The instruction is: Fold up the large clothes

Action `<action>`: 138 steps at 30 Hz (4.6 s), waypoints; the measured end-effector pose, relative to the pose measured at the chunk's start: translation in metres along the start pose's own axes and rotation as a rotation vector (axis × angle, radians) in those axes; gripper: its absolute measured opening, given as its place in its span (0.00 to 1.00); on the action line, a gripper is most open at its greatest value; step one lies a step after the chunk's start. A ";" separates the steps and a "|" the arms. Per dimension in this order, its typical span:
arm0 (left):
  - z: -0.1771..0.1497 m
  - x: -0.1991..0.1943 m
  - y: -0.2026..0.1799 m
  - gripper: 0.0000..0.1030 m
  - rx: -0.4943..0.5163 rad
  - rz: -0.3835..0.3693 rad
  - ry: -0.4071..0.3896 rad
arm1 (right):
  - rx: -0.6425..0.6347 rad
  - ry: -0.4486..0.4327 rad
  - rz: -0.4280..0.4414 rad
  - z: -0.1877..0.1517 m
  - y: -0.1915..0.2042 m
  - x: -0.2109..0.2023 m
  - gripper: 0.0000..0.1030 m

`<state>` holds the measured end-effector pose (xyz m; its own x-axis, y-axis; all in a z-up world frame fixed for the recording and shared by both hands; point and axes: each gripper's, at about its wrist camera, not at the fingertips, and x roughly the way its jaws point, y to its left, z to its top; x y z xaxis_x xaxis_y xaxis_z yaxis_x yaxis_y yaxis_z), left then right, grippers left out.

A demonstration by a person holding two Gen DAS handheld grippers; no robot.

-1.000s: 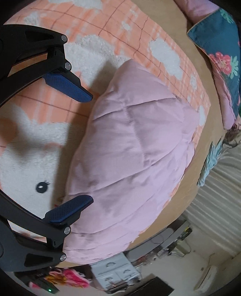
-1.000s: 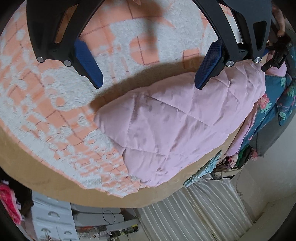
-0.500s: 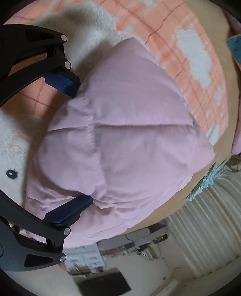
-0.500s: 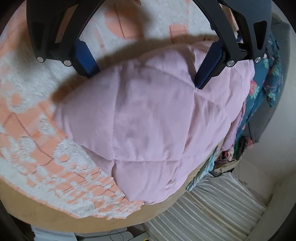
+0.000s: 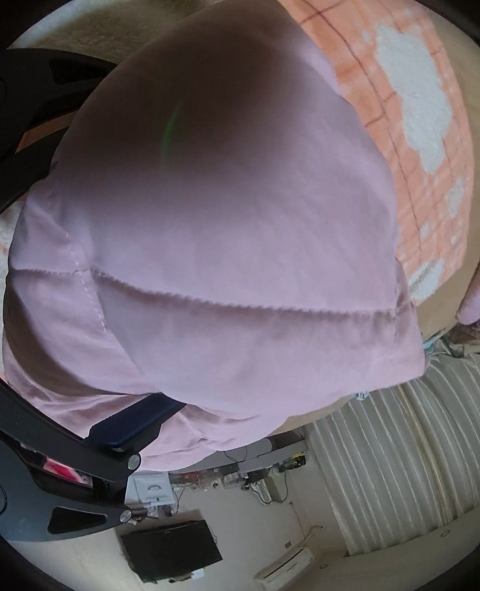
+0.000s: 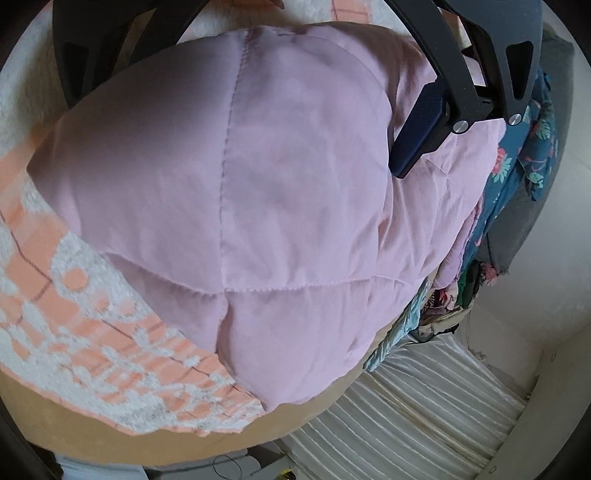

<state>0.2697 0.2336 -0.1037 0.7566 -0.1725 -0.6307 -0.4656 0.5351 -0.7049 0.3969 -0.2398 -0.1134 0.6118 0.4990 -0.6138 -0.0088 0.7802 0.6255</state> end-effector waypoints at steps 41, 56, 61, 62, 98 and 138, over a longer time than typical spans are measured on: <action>-0.040 -0.102 -0.086 0.31 0.592 0.145 -0.182 | -0.651 -0.241 -0.124 -0.061 0.094 -0.125 0.29; -0.078 -0.142 -0.049 0.31 0.600 0.146 -0.146 | -0.616 -0.191 -0.124 -0.104 0.079 -0.167 0.30; -0.086 -0.146 -0.034 0.33 0.592 0.151 -0.128 | -0.578 -0.169 -0.122 -0.116 0.067 -0.173 0.31; -0.087 -0.147 -0.032 0.33 0.591 0.152 -0.124 | -0.570 -0.165 -0.123 -0.118 0.064 -0.175 0.31; -0.100 -0.159 0.021 0.77 0.513 0.177 -0.029 | -0.243 0.009 -0.124 -0.131 0.001 -0.174 0.90; -0.230 -0.240 -0.059 0.91 0.819 0.078 -0.047 | -0.680 -0.172 -0.089 -0.247 0.123 -0.315 0.96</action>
<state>0.0093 0.0531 0.0143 0.7628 -0.0847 -0.6410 -0.0493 0.9809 -0.1883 0.0074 -0.2074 0.0380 0.7489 0.3990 -0.5291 -0.4105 0.9061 0.1023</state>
